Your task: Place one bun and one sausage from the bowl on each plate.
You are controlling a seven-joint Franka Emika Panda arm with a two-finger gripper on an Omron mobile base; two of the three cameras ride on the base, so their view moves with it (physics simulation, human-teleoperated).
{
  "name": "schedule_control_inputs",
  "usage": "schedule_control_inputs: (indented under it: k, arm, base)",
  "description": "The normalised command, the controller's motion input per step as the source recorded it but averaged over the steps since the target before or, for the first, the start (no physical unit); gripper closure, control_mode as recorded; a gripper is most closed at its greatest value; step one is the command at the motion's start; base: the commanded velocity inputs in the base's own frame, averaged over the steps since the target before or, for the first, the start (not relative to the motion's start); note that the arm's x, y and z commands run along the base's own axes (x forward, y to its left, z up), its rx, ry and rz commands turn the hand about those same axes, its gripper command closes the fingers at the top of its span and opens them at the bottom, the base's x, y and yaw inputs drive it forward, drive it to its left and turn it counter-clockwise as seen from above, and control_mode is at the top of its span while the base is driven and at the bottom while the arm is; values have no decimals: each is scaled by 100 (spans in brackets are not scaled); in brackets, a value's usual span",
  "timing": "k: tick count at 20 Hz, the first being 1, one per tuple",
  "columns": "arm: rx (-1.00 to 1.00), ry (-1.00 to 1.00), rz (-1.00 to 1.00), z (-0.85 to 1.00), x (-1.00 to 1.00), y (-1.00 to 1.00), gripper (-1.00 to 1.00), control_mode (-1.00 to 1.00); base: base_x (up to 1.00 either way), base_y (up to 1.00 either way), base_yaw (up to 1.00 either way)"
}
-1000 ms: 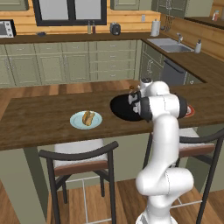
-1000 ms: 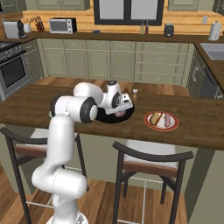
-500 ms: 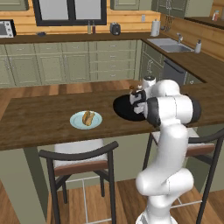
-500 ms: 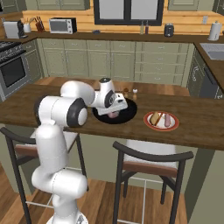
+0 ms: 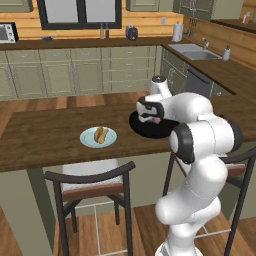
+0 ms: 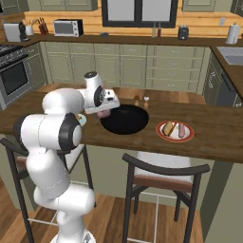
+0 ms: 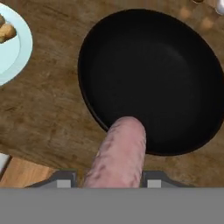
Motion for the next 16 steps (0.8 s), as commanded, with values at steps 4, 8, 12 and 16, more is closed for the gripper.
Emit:
schedule_control_inputs:
  k: [4,8,12,16]
  arm:
    - [15,0,0,37,-6,83,100,-100]
    - [20,0,0,-2,0,66,100,-100]
    - [20,-2,0,-21,0,58,100,-100]
    - [4,0,-2,-55,0,49,100,-100]
  base:
    - [0,0,0]
    - [0,0,0]
    - [0,0,0]
    - [0,0,0]
